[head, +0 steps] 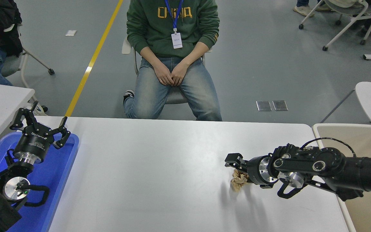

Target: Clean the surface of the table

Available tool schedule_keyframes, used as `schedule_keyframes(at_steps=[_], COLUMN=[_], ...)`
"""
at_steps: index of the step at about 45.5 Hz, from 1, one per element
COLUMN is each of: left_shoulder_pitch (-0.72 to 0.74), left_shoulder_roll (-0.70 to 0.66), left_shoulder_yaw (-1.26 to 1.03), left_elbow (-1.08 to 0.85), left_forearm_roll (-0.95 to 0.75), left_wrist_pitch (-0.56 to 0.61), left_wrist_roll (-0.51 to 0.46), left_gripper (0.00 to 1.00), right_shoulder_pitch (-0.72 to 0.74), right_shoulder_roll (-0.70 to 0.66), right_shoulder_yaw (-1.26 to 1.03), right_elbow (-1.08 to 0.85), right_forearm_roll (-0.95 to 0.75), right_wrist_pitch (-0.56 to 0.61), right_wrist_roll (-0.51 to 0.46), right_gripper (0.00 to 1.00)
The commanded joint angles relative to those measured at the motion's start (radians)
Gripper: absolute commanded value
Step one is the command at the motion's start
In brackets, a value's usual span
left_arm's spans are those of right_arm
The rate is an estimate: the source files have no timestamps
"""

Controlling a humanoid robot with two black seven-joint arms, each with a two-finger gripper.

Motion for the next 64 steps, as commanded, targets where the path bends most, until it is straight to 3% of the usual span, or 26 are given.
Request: schedule_keyframes(at_steps=[1,8,14,22,29,50,64], left_shoulder_pitch=[0.0,0.0,0.0,0.0,0.0,0.0,0.0], left_shoulder_roll=[0.0,0.0,0.0,0.0,0.0,0.0,0.0], left_shoulder_yaw=[0.0,0.0,0.0,0.0,0.0,0.0,0.001], left_elbow=[0.0,0.0,0.0,0.0,0.0,0.0,0.0], left_forearm_roll=[0.0,0.0,0.0,0.0,0.0,0.0,0.0], left_wrist_pitch=[0.0,0.0,0.0,0.0,0.0,0.0,0.0], left_wrist_roll=[0.0,0.0,0.0,0.0,0.0,0.0,0.0], left_gripper=[1.0,1.0,1.0,1.0,1.0,1.0,1.0], right_shoulder_pitch=[-0.023,-0.04,-0.032,-0.02,-0.011,0.086,0.237], right_shoulder_roll=[0.067,0.124,0.135,0.135,0.135,0.058,-0.19], right_shoulder_yaw=[-0.004,-0.004,-0.012,-0.048,-0.05,-0.035,-0.033], right_elbow=[-0.076,-0.142,-0.163,-0.174,-0.174,-0.117,0.088], right_forearm_roll=[-0.024,-0.06,-0.105,-0.126,-0.129,-0.071,-0.042], right_wrist_pitch=[0.001,0.002,0.007,0.025,0.057,0.091,0.133], right_wrist_roll=[-0.003,-0.003,-0.027,-0.101,-0.147,-0.198,-0.198], right_gripper=[1.0,0.98,0.84,0.43,0.01,0.0,0.0])
